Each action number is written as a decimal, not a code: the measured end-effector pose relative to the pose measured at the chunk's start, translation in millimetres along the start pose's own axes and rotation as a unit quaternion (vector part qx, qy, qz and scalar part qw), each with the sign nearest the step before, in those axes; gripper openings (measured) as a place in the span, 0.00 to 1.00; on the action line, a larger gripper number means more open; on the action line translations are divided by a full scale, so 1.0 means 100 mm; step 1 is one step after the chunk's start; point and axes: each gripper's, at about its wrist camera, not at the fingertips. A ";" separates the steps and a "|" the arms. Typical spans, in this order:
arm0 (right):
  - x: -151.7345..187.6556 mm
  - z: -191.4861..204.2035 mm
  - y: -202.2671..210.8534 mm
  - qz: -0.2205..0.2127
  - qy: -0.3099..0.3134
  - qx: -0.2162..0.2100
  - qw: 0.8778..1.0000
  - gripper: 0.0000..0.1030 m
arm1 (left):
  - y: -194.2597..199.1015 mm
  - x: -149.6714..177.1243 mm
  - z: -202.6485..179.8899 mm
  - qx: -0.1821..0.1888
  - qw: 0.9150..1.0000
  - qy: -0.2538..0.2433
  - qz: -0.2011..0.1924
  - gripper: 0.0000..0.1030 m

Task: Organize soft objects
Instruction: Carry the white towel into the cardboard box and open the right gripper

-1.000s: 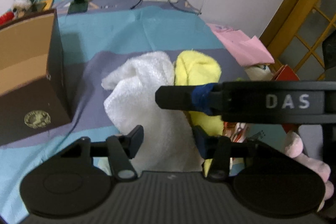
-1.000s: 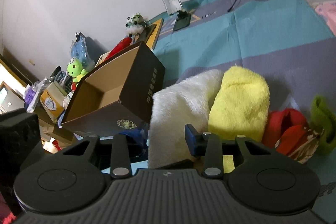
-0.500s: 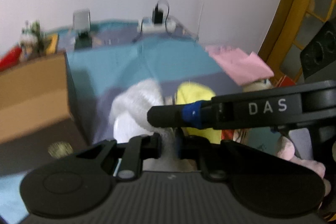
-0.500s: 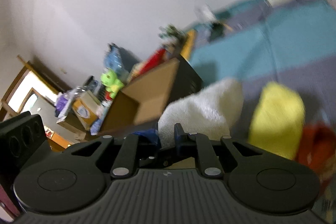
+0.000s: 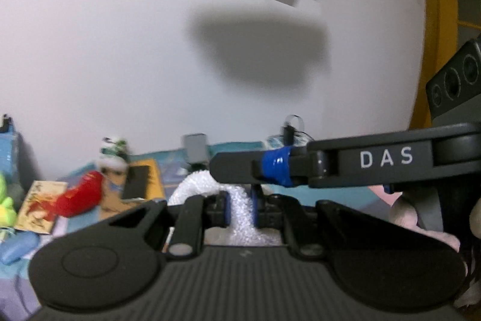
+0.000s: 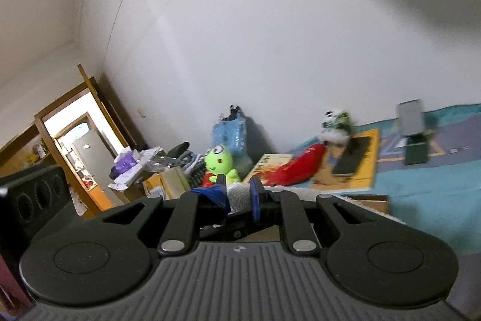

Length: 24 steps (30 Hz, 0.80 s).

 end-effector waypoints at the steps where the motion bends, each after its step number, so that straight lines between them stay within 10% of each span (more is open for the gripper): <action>1: 0.00 0.01 -0.16 0.006 -0.004 -0.002 1.000 0.00 | 0.01 -0.03 0.14 -0.005 1.000 0.001 -0.004 0.07; 14: 0.58 0.07 -1.81 0.120 -0.045 0.025 0.992 0.00 | -0.42 0.60 1.96 -0.049 0.990 0.094 0.094 0.07; 24: 0.87 0.00 -2.34 0.189 -0.076 0.073 0.976 0.01 | -0.80 1.15 2.43 -0.114 0.971 0.078 0.195 0.18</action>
Point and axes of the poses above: each gripper's, at about its wrist camera, not at the fingertips, and y roughly against the way its jaws point, z to its left, x to its underside, and after that the axes turned 5 degrees about x, right-handed
